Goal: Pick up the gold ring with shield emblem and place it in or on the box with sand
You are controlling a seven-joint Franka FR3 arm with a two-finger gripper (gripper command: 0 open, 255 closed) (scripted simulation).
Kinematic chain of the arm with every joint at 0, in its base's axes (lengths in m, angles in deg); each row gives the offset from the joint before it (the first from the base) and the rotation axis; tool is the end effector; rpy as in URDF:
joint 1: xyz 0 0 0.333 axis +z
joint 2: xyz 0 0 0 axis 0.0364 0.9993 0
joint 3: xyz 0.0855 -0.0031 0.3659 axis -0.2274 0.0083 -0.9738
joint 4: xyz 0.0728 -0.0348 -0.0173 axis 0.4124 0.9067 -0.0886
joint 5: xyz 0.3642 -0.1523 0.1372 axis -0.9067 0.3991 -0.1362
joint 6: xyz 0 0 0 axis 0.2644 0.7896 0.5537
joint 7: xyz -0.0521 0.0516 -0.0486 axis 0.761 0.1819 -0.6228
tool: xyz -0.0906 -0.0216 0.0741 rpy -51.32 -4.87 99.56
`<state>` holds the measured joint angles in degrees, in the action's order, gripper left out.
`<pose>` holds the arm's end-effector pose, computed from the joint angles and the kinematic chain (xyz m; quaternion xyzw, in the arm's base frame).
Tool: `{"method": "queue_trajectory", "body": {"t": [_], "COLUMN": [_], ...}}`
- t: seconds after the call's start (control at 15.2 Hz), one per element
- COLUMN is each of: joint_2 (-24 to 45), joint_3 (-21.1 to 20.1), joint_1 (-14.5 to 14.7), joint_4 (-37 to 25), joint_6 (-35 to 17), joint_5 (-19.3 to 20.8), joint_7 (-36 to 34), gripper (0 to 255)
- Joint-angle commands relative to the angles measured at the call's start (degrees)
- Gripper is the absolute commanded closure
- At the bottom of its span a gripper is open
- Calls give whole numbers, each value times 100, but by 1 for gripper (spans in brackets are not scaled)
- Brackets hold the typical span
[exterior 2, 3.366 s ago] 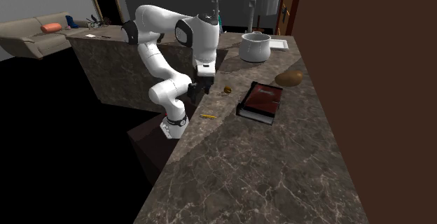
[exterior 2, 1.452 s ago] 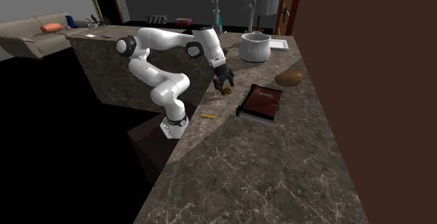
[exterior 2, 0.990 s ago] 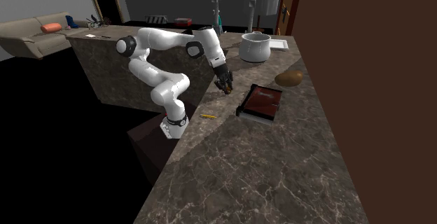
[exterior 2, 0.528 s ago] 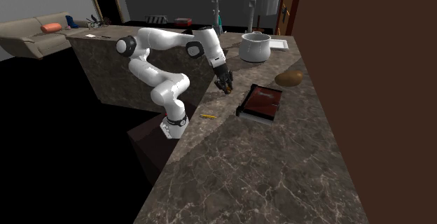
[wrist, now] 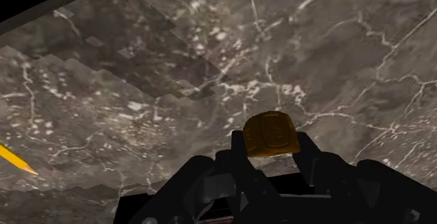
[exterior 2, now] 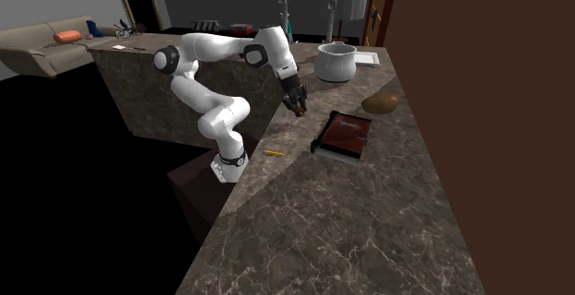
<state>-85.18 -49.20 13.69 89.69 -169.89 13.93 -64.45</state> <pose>0.1549 0.1886 0.5206 -0.9790 -0.0609 -0.1856 0.0586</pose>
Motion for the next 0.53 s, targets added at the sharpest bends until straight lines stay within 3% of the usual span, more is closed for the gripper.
{"method": "queue_trajectory", "body": {"t": [0.0,0.46], "joint_2": [26,191], "joint_3": [63,275], "joint_1": [-42,-194], "joint_4": [-137,-715], "joint_6": [110,514], "joint_5": [61,272], "joint_7": [5,10], "gripper": [255,255]}}
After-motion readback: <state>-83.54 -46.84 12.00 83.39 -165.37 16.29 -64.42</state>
